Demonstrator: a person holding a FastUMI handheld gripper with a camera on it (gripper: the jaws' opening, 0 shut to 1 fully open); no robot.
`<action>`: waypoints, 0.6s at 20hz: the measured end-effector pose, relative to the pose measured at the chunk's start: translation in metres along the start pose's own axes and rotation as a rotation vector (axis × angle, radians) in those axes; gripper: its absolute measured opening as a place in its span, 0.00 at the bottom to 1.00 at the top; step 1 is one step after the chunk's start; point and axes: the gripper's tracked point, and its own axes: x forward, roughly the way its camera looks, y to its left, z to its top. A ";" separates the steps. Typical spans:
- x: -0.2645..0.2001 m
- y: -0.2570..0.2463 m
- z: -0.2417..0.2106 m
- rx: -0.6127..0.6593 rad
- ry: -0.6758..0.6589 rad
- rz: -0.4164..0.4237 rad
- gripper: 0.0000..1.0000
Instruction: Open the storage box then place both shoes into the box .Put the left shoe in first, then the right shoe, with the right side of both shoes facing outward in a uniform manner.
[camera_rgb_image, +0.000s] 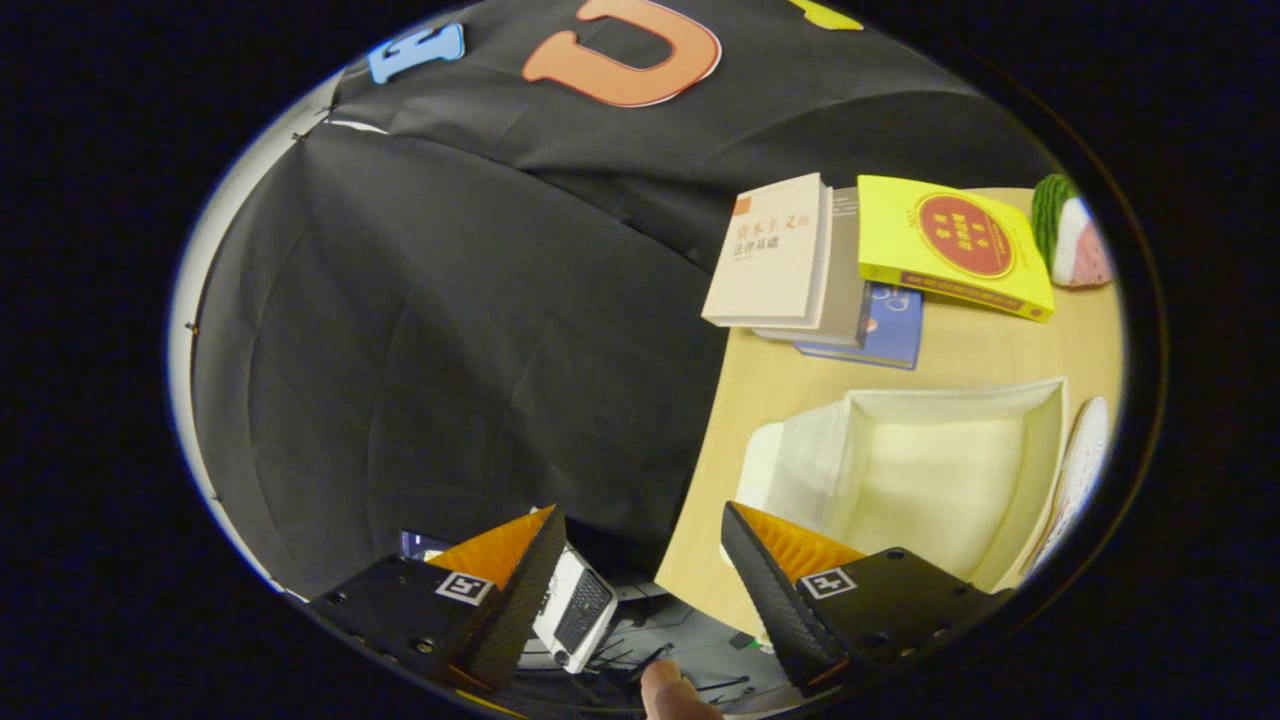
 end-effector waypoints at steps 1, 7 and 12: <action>-0.011 -0.012 -0.002 -0.002 0.005 -0.012 0.95; -0.074 -0.122 -0.022 -0.044 0.027 -0.176 0.95; -0.129 -0.217 -0.045 0.000 0.027 -0.294 0.95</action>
